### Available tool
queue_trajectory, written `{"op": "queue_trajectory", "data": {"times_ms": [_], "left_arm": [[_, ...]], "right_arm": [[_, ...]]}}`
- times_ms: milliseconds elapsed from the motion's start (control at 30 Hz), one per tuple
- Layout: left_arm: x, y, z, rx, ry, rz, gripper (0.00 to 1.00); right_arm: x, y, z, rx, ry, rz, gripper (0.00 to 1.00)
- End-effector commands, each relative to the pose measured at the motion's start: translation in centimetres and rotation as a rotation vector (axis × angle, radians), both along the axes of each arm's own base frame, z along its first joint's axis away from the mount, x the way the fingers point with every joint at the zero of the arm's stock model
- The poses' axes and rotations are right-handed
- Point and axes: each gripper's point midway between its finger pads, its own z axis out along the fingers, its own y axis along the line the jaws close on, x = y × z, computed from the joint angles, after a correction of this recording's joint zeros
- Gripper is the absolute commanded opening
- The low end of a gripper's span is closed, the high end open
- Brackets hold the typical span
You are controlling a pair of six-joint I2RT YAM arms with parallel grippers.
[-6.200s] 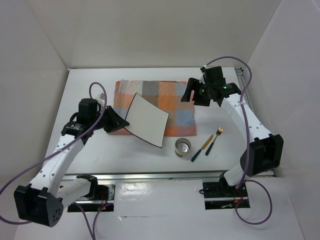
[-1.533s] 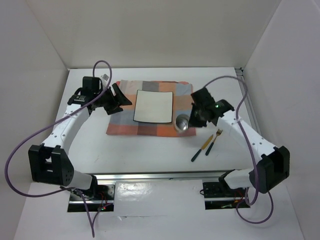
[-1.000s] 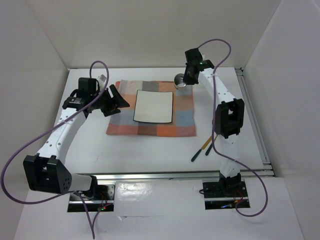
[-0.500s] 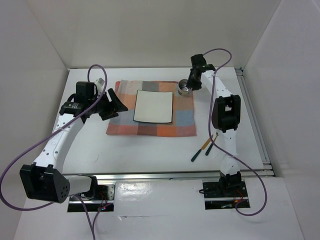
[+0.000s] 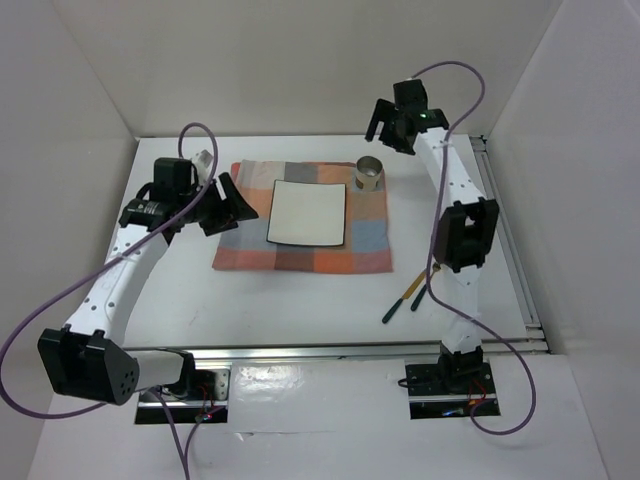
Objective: Set the dinner table for one person
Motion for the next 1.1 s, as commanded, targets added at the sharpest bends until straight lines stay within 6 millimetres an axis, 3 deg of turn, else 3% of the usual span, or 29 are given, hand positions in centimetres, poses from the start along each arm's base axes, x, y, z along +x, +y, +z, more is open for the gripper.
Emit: {"op": "queue_trajectory", "data": {"times_ms": [0,33,67,100,133,167,200,233,267,300,333,367,400,433,467,533,567,667,800,933,1067], "left_arm": [[0.5,-0.9,2.2,0.032,-0.088,-0.049,0.77],[0.7,-1.8,2.3,0.023,-0.094,-0.065,0.77],[0.5,-2.5,2.3,0.006,-0.101,-0.094,0.77],[0.3,-3.7,2.0,-0.008,-0.093,-0.125,0.77],[0.4,-4.5,1.6,-0.007,-0.085,-0.147,0.77],[0.2,-5.2,1.2,0.010,-0.085,-0.173,0.77],[-0.1,-6.1,1.2,0.020,-0.095,-0.213,0.71],[-0.9,-8.0,1.2,0.030,-0.105,-0.287,0.68],[-1.2,-9.0,0.1,0.058,-0.087,-0.328,0.68],[-1.6,-10.0,-0.5,0.077,-0.072,-0.360,0.67],[-2.9,-11.3,-1.1,0.095,-0.040,-0.407,0.67],[-3.2,-12.0,-1.6,0.094,-0.021,-0.422,0.67],[-3.4,-12.6,-1.8,0.089,-0.017,-0.433,0.67],[-4.0,-13.5,-2.2,0.088,-0.002,-0.455,0.68],[-4.1,-13.8,-2.4,0.089,-0.005,-0.452,0.68],[-4.6,-14.9,-2.9,0.105,-0.001,-0.479,0.69],[-4.1,-14.8,-2.8,0.121,-0.006,-0.464,0.69],[-4.5,-14.9,-2.9,0.139,0.012,-0.469,0.69],[-4.4,-13.9,-2.2,0.172,-0.019,-0.440,0.69],[-4.8,-12.2,-2.2,0.239,-0.007,-0.413,0.69],[-5.0,-11.5,-0.8,0.246,-0.042,-0.391,0.69]], "right_arm": [[-3.4,-1.4,7.9,-0.014,-0.134,-0.035,0.94],[-6.2,-2.0,9.0,-0.013,-0.141,-0.035,0.94],[-7.5,-2.2,9.5,-0.003,-0.144,-0.042,0.94],[-9.7,-2.7,11.9,0.006,-0.186,-0.042,0.94],[-11.1,-2.8,11.9,0.031,-0.175,-0.062,0.94],[-13.2,-2.9,8.3,0.028,-0.085,-0.054,0.92],[-14.9,-2.7,7.4,0.042,-0.059,-0.032,0.92],[-17.6,-3.1,8.4,0.077,-0.067,-0.059,0.90],[-20.3,-3.0,4.5,0.074,0.039,-0.056,0.84],[-22.6,-3.2,3.1,0.081,0.097,-0.061,0.82],[-25.0,-3.6,3.6,0.101,0.089,-0.078,0.80],[-27.7,-3.8,0.3,0.118,0.187,-0.110,0.75],[-29.7,-4.0,-0.9,0.129,0.235,-0.124,0.69],[-31.5,-3.9,-0.7,0.156,0.226,-0.127,0.66],[-33.5,-4.0,-3.1,0.177,0.296,-0.163,0.62],[-35.8,-3.3,-4.1,0.230,0.325,-0.161,0.59],[-37.4,-2.8,-5.7,0.246,0.382,-0.175,0.59],[-39.8,-2.1,-8.2,0.258,0.455,-0.199,0.59],[-41.2,-1.0,-11.2,0.250,0.520,-0.192,0.61],[-41.6,-0.3,-12.9,0.213,0.565,-0.192,0.64],[-41.0,0.0,-14.2,0.169,0.570,-0.204,0.64]]}}
